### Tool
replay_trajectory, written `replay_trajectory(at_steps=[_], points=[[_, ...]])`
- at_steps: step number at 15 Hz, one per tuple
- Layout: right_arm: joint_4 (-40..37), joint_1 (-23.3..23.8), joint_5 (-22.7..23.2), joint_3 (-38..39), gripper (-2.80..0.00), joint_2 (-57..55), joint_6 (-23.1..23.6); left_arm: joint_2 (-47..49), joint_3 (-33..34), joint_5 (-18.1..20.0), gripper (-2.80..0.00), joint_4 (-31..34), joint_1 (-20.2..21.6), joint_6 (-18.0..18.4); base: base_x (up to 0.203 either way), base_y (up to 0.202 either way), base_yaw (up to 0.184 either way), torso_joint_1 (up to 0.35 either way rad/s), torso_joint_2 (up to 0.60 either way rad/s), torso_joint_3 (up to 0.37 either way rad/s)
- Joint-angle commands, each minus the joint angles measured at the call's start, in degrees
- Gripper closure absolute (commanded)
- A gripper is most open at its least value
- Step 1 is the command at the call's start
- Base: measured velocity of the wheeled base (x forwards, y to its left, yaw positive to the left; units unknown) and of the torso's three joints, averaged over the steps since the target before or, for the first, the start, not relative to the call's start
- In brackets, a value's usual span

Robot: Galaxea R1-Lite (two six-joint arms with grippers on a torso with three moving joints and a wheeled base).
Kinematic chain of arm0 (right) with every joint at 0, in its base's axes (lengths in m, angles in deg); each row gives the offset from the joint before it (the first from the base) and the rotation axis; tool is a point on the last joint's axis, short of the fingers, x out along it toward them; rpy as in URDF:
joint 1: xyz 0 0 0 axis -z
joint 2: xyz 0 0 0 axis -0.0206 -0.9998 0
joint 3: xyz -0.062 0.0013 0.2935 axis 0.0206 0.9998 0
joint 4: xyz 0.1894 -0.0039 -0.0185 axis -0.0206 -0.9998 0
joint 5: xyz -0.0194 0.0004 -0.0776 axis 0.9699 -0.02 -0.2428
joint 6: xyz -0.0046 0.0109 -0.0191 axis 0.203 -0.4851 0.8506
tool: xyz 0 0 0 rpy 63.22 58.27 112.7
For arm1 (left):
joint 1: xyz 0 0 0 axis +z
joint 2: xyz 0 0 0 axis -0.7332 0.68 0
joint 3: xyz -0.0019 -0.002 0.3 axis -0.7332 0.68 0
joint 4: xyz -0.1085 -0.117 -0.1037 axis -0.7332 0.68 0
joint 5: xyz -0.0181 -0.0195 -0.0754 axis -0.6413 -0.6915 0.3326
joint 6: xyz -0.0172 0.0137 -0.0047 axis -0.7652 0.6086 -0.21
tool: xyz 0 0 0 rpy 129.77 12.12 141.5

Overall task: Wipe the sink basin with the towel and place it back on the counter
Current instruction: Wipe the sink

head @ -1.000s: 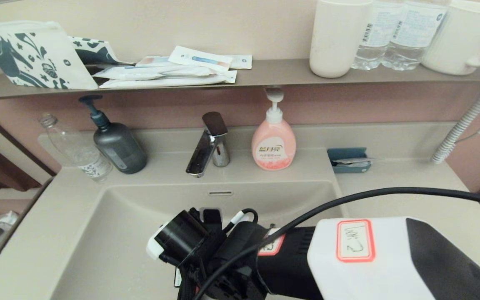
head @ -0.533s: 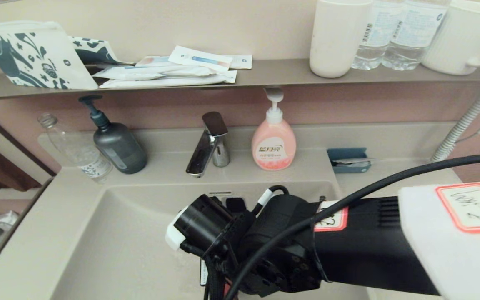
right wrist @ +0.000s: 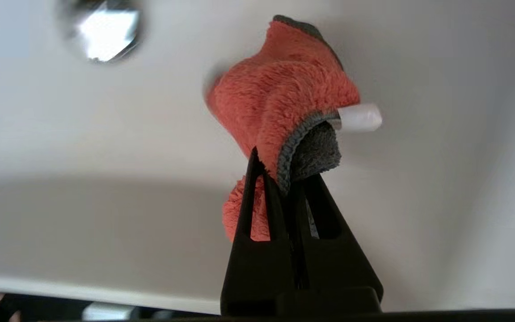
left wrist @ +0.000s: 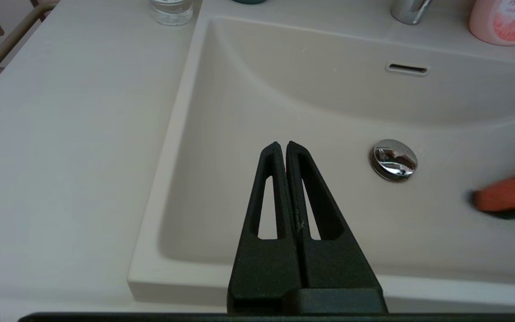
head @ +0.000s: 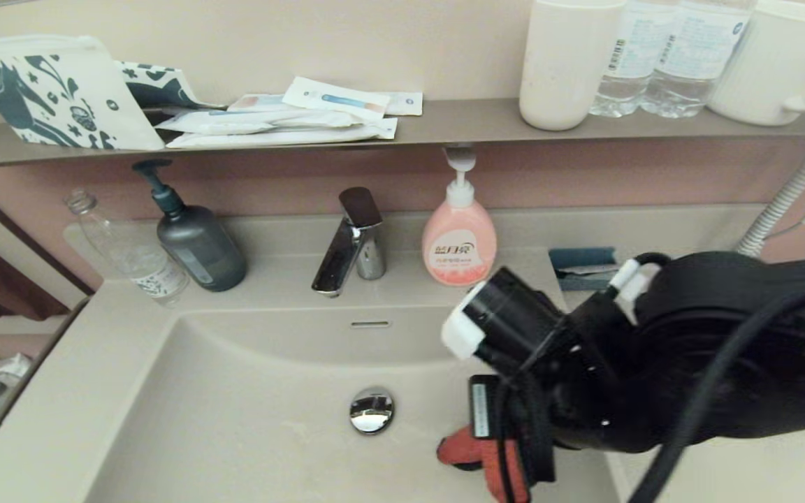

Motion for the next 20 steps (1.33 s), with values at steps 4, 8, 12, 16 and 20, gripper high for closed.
replay_trajectory(at_steps=[4,8,12,16,20], points=[[-0.2,12.9,-0.6,13.1,0.00,23.2,8.5,0.1,0.0,0.0,0.00,0.0,0.0,-0.1,0.000,0.000,0.000,0.000,0.00,0.000],[-3.0,30.7,0.9,20.1,0.00,35.8,20.7,0.1,0.0,0.0,0.00,0.0,0.0,-0.1,0.000,0.000,0.000,0.000,0.00,0.000],[-4.7,44.1,3.1,26.0,0.00,39.5,26.2,0.1,0.0,0.0,0.00,0.0,0.0,-0.1,0.000,0.000,0.000,0.000,0.00,0.000],[-4.4,49.8,4.3,28.7,0.00,38.7,29.4,0.1,0.0,0.0,0.00,0.0,0.0,-0.1,0.000,0.000,0.000,0.000,0.00,0.000],[6.3,50.0,4.1,36.3,0.00,35.0,29.7,0.1,0.0,0.0,0.00,0.0,0.0,-0.1,0.000,0.000,0.000,0.000,0.00,0.000]])
